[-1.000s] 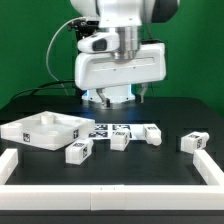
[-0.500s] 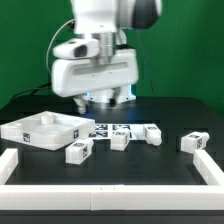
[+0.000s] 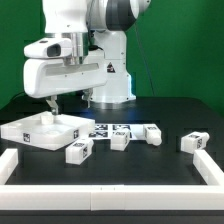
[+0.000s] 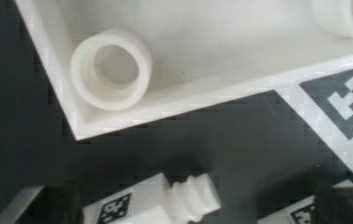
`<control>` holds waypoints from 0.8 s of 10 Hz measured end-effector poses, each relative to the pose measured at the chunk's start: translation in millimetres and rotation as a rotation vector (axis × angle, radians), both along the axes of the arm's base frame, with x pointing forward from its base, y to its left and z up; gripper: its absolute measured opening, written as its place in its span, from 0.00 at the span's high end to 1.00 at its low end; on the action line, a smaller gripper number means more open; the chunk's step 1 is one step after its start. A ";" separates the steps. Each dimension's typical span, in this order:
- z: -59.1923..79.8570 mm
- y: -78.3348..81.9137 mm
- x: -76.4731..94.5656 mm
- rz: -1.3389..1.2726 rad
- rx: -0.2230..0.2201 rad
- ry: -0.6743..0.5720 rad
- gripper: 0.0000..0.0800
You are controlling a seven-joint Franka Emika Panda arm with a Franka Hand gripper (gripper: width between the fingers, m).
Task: Assemble one leg
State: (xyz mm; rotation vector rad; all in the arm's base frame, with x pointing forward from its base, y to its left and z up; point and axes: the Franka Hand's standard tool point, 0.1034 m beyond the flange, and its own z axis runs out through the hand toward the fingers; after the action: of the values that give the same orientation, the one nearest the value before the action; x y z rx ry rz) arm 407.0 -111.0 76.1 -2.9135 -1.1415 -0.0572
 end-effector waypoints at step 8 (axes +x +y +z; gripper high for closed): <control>-68.0 -103.7 -3.6 0.155 0.006 0.076 0.19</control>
Offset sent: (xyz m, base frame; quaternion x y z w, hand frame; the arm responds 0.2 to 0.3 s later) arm -0.0064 -0.0634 -0.0474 0.0486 0.0024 -0.0821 0.9954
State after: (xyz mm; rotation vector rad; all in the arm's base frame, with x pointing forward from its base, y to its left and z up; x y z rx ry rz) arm 403.5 -214.7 8.1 -2.7849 -1.3461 0.0513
